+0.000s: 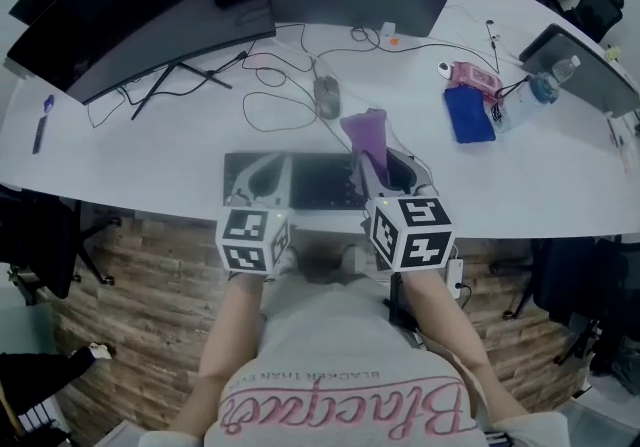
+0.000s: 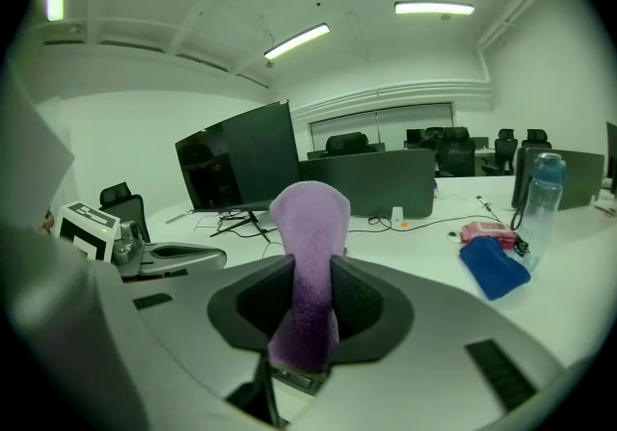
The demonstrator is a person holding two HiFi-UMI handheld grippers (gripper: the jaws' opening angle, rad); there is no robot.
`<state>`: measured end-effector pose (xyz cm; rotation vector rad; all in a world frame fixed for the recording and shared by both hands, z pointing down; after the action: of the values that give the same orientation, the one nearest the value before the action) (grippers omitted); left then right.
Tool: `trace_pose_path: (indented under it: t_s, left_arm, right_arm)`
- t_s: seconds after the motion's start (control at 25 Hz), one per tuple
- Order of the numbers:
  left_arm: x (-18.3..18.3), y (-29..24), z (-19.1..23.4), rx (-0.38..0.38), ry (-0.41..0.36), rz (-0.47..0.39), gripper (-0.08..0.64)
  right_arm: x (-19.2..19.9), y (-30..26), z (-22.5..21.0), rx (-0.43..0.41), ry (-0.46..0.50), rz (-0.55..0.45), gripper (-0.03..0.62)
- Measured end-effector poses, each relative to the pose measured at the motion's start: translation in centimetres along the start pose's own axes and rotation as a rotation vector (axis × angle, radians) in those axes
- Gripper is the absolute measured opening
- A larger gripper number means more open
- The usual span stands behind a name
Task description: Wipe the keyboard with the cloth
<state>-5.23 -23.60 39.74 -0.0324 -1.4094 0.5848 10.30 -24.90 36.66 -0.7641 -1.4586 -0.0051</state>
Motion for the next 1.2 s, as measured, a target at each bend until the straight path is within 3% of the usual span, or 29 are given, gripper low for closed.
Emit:
trace_pose_path:
  t_s: [0.6, 1.2]
  left_arm:
    - [0.3, 8.0, 11.1, -0.121, 0.043, -0.032, 0.006]
    - [3.2, 12.5, 17.9, -0.153, 0.097, -0.004, 0.006]
  right_arm:
    - [-0.9, -4.3, 15.2, -0.209, 0.036, 0.029, 0.094]
    - [3.2, -7.5, 25.6, -0.324, -0.019, 0.161, 0.094]
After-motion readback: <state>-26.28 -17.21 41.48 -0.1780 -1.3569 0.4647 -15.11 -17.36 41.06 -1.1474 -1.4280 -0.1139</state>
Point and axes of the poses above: the fingertips, and each gripper's own axes: y backward along the fingers, z to its left, x out of its underside, the point moved 2 cm from there along y, backward along the fingers, and after that the axes turned 5 degrees about y, right-handed, at the moved point
